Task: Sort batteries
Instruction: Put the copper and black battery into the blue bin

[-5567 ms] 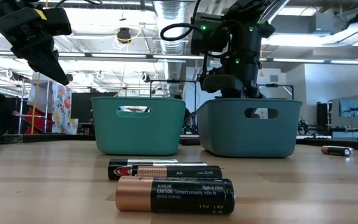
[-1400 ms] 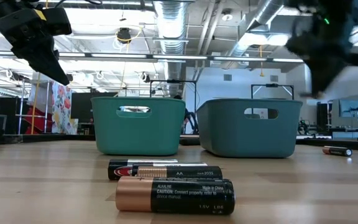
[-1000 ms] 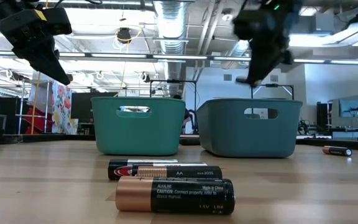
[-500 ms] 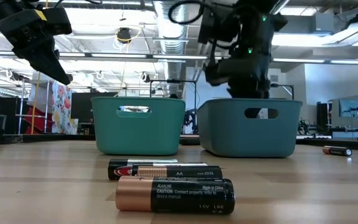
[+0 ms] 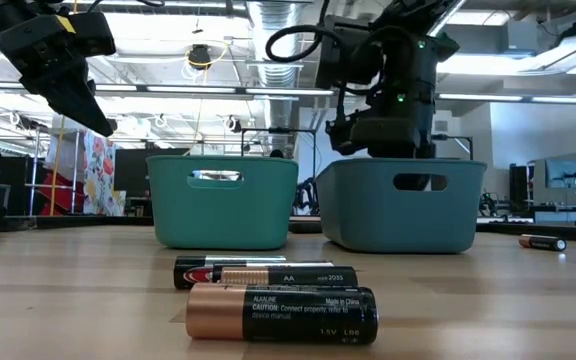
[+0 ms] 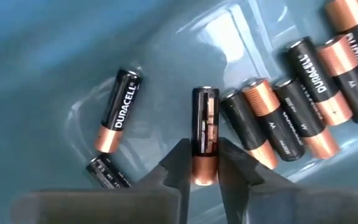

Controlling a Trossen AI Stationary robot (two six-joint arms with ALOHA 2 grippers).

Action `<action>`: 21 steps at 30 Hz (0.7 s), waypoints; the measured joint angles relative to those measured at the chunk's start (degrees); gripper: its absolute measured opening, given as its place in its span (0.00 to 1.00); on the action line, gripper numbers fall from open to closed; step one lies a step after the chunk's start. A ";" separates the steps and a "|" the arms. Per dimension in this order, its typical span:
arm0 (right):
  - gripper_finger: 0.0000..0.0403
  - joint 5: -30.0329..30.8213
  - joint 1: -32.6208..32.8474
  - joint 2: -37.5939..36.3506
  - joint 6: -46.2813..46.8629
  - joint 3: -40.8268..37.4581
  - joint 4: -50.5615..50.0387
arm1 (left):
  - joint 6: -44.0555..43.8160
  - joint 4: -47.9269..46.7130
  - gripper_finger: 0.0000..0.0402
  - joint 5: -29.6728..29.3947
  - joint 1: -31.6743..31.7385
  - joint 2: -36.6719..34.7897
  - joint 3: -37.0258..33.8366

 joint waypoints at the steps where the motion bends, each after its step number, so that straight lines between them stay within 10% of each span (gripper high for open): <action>1: 0.21 0.00 -0.02 -0.22 0.01 0.00 0.02 | -0.11 0.00 0.25 0.00 0.00 0.00 0.00; 14: 0.30 0.97 -2.38 -10.32 5.69 0.00 -6.49 | -0.43 0.00 0.25 0.00 0.00 0.00 0.00; 21: 0.30 11.86 -2.21 -21.63 20.00 -0.77 -21.70 | -0.43 -0.02 0.25 0.00 0.00 0.00 0.00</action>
